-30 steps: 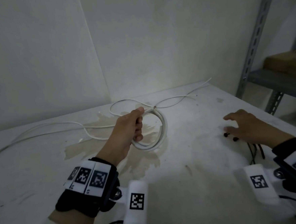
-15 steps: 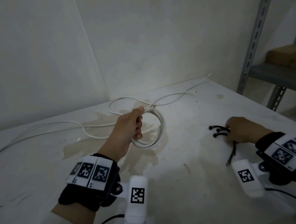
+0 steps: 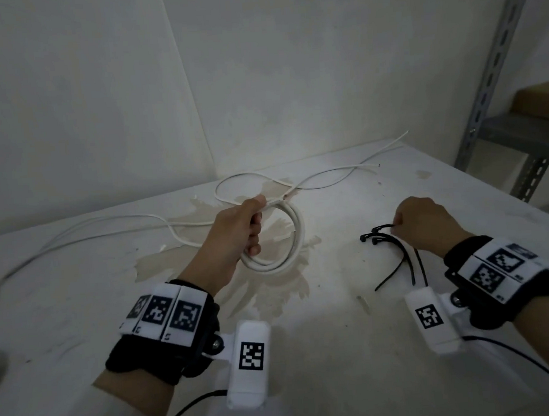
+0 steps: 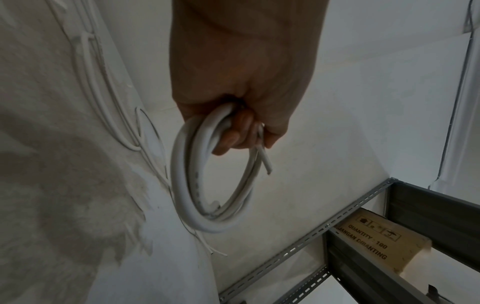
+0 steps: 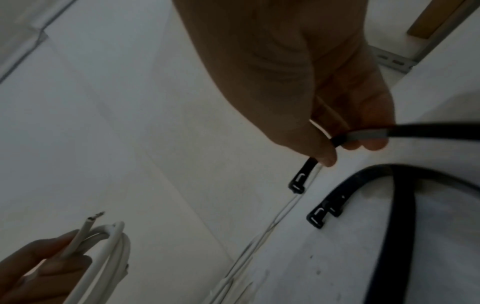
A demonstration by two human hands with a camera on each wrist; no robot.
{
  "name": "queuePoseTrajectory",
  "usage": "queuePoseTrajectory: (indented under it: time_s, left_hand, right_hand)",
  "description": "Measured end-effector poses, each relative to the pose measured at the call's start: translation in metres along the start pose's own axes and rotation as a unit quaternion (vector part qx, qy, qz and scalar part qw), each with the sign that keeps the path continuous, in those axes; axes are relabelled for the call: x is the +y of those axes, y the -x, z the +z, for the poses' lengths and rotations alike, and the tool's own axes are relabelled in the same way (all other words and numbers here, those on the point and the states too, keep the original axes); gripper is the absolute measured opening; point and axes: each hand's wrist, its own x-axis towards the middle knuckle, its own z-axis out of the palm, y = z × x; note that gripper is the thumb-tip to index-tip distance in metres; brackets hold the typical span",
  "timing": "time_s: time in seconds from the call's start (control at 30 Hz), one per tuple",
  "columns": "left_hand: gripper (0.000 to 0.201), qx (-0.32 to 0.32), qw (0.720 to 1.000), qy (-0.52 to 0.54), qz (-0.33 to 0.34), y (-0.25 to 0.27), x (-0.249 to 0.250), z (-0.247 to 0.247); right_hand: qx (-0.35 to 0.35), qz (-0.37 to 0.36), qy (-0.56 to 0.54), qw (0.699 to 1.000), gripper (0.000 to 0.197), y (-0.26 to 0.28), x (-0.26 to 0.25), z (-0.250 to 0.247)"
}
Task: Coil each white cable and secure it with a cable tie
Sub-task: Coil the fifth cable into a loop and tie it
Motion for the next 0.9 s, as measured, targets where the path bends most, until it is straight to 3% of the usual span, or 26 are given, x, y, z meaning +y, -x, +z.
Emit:
queuePoseTrajectory:
  time_s: [0.1,0.2,0.33,0.53,0.73,0.9]
  left_hand:
    - [0.035,0.006,1.0,0.014,0.005,0.001,0.0,-0.002]
    - [0.036,0.029,0.999,0.039,0.009,0.001,0.001,-0.005]
    - [0.036,0.071,0.994,0.081,0.023,0.003,0.002,-0.011]
    - [0.038,0.156,0.982,0.095,0.05,0.005,0.001,-0.026]
    - [0.038,0.226,0.964,0.048,0.132,0.008,-0.006,-0.036]
    - [0.034,0.223,0.961,0.002,0.161,0.015,-0.016,-0.034]
  right_hand:
    - [0.058,-0.051,-0.101,0.992,0.009,0.015,-0.015,-0.013]
    - [0.037,-0.091,-0.276,0.956,0.004,0.032,-0.043,-0.022]
    - [0.01,-0.135,-0.383,0.914,0.014,0.055,-0.083,-0.025]
    - [-0.041,-0.163,-0.492,0.854,0.009,0.081,-0.139,-0.02]
    - [-0.025,-0.14,-0.504,0.852,0.021,0.086,-0.176,-0.009]
    - [0.019,-0.15,-0.533,0.832,0.026,0.088,-0.197,-0.007]
